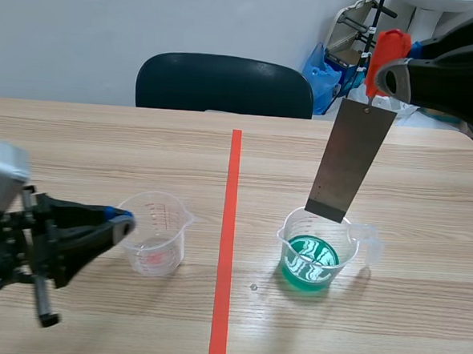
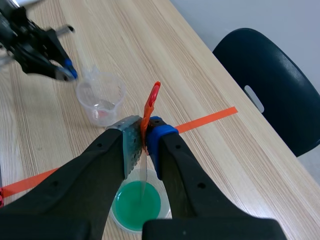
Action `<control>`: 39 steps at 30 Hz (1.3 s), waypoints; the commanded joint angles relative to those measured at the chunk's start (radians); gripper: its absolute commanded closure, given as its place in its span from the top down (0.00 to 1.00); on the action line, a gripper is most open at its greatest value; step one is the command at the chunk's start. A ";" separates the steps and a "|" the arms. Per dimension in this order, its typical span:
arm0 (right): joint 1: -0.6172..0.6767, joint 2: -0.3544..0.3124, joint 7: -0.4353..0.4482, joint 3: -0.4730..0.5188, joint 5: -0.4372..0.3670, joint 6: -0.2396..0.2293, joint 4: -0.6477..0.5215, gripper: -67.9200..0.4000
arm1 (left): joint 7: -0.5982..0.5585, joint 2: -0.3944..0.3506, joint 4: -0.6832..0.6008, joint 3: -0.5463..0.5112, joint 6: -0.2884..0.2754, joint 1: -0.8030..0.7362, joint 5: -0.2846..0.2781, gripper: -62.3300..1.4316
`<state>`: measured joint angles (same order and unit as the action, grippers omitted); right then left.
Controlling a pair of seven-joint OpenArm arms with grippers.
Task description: Do the redox reaction experiment
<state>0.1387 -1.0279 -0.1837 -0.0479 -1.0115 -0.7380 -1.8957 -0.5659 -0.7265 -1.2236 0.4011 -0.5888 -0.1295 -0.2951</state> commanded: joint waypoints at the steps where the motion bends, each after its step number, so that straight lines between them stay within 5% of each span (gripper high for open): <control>1: -0.016 -0.016 0.014 0.017 -0.014 0.004 -0.002 0.02 | -0.047 -0.052 -0.057 -0.048 -0.003 -0.064 -0.009 0.06; 5: -0.016 -0.016 0.014 0.017 -0.014 0.004 -0.002 0.02 | -0.154 -0.174 -0.122 -0.190 -0.002 -0.275 -0.009 0.06; 9: -0.016 -0.016 0.014 0.017 -0.014 0.004 -0.002 0.02 | -0.267 -0.210 -0.150 -0.391 -0.002 -0.529 -0.008 0.07; 13: -0.016 -0.016 0.014 0.017 -0.014 0.004 -0.002 0.02 | -0.384 -0.165 -0.155 -0.607 -0.002 -0.783 0.013 0.07; 19: -0.016 -0.016 0.014 0.017 -0.013 0.004 -0.002 0.02 | -0.581 -0.006 -0.155 -0.881 0.002 -1.052 0.163 0.10; 24: -0.016 -0.016 0.014 0.017 -0.013 0.004 -0.002 0.02 | -0.700 0.114 -0.155 -1.022 0.026 -1.174 0.249 0.28; 32: -0.016 -0.016 0.014 0.017 -0.014 0.004 -0.002 0.02 | -0.737 0.233 -0.155 -1.077 0.132 -1.187 0.289 0.85; 39: -0.017 -0.016 0.015 0.017 -0.014 0.004 -0.002 0.02 | -0.735 0.318 -0.155 -1.077 0.184 -1.187 0.316 0.92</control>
<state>0.1390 -1.0279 -0.1837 -0.0479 -1.0111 -0.7380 -1.8957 -1.2877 -0.4152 -1.3716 -0.6811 -0.4145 -1.3151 0.0273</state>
